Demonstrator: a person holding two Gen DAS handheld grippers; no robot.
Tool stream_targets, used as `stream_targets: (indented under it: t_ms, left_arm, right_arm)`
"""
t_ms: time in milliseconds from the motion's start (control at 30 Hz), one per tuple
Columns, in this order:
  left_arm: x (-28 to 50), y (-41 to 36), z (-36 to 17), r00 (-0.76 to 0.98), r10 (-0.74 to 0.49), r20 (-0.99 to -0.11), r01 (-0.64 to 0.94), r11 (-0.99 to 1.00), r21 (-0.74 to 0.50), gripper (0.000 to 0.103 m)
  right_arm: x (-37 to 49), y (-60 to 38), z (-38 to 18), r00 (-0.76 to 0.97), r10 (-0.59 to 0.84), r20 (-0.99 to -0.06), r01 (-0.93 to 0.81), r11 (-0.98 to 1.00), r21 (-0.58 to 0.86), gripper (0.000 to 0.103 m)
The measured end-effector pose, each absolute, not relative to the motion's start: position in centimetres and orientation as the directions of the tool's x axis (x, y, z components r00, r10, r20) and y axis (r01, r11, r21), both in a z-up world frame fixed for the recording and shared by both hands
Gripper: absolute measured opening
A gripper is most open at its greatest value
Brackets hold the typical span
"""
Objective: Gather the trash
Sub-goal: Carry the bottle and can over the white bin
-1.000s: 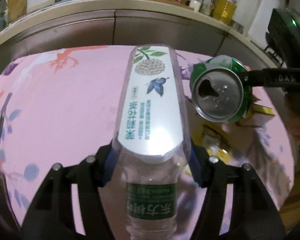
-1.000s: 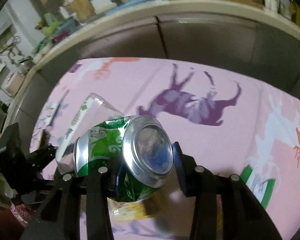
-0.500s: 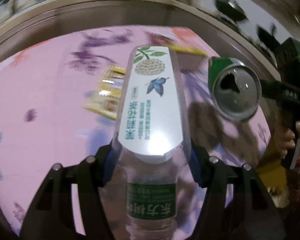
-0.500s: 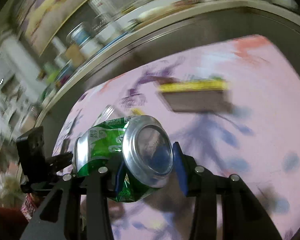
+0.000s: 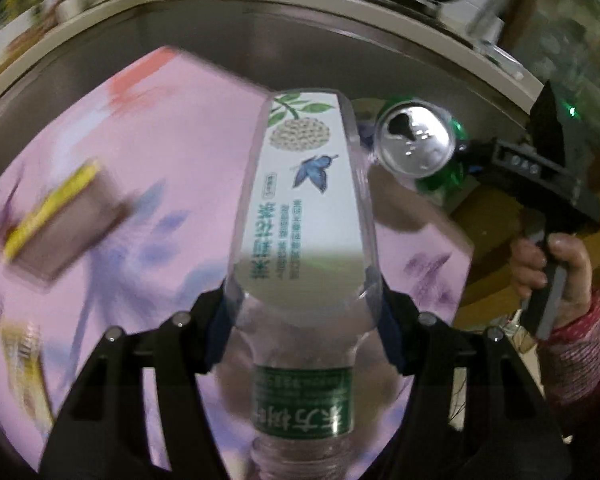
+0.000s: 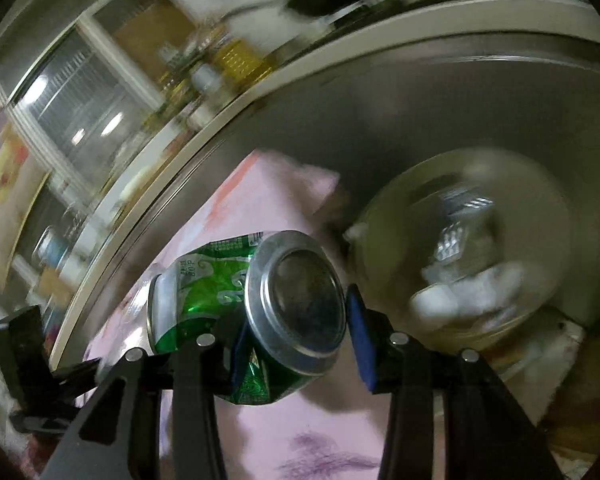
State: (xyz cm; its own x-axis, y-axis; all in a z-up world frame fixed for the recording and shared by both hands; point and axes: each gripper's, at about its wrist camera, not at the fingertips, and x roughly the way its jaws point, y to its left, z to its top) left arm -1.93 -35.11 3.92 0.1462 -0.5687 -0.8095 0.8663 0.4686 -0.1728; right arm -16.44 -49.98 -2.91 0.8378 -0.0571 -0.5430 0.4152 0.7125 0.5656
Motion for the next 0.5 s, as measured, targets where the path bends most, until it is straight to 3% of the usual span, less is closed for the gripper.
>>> stream_targets:
  t_ms: [233,500]
  left_arm:
    - [-1.9,-48.6,3.8,0.049,-0.538,-0.842,0.926,0.341,-0.164,0.06]
    - [-1.0,-55.3,0.2,0.0,-0.436,-0.9,0.923,0.347,-0.168,0.061]
  right_arm:
    - [-20.0,-56.9,-3.8,0.698,-0.428,-0.575,0.676,0.659,0.33,0.04]
    - [-19.1,-59.6,-7.4,0.626,-0.465,-0.626,0.722,0.649,0.24,0.041]
